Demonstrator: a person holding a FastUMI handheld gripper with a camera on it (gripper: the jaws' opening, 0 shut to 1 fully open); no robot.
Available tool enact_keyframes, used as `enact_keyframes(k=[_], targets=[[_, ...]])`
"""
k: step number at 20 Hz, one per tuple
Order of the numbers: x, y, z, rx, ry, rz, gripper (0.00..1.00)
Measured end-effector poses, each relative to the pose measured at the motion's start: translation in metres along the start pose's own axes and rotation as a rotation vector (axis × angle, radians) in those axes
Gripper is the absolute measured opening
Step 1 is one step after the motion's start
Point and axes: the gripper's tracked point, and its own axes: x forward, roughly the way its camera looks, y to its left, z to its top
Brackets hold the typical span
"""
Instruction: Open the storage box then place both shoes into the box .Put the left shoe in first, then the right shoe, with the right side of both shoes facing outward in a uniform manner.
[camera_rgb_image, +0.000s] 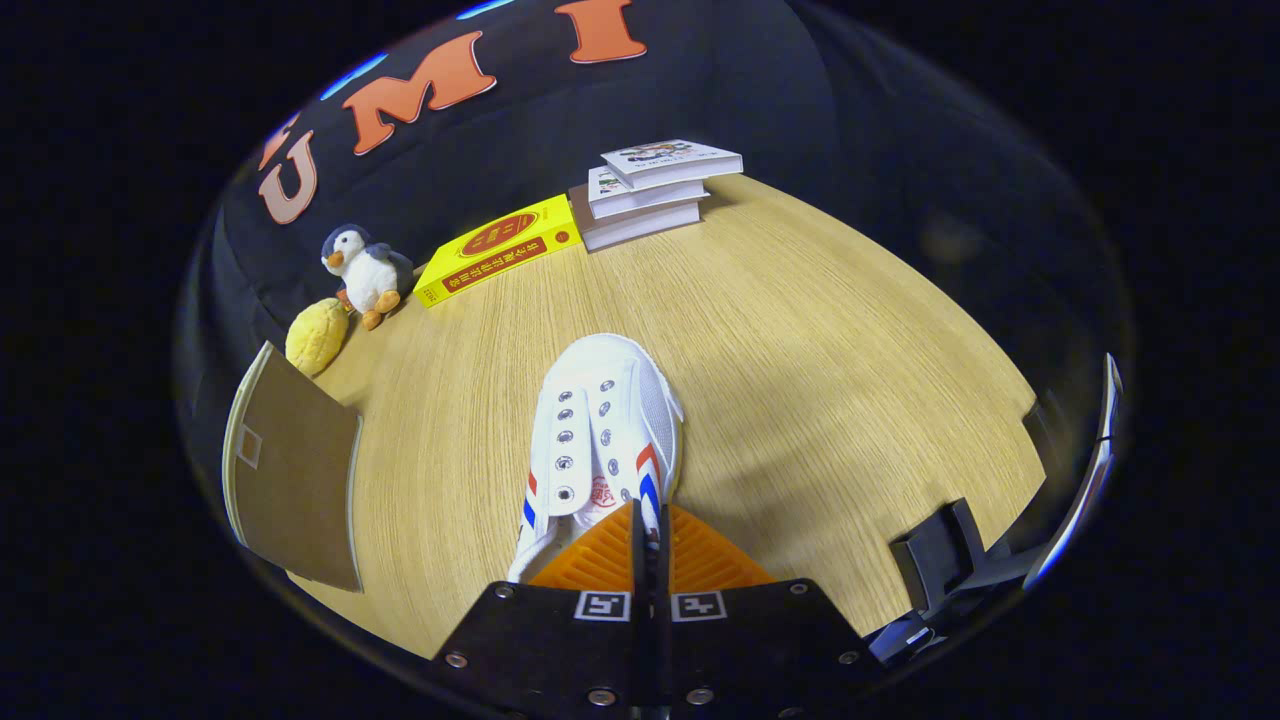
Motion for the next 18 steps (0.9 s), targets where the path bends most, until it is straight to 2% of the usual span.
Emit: enact_keyframes(k=[4, 10, 18], targets=[[-0.030, 0.048, 0.024, 0.008, -0.051, 0.058, 0.00], [-0.093, 0.160, 0.061, -0.012, -0.139, 0.152, 0.01], [-0.138, 0.295, 0.054, -0.043, -0.166, 0.232, 0.00]])
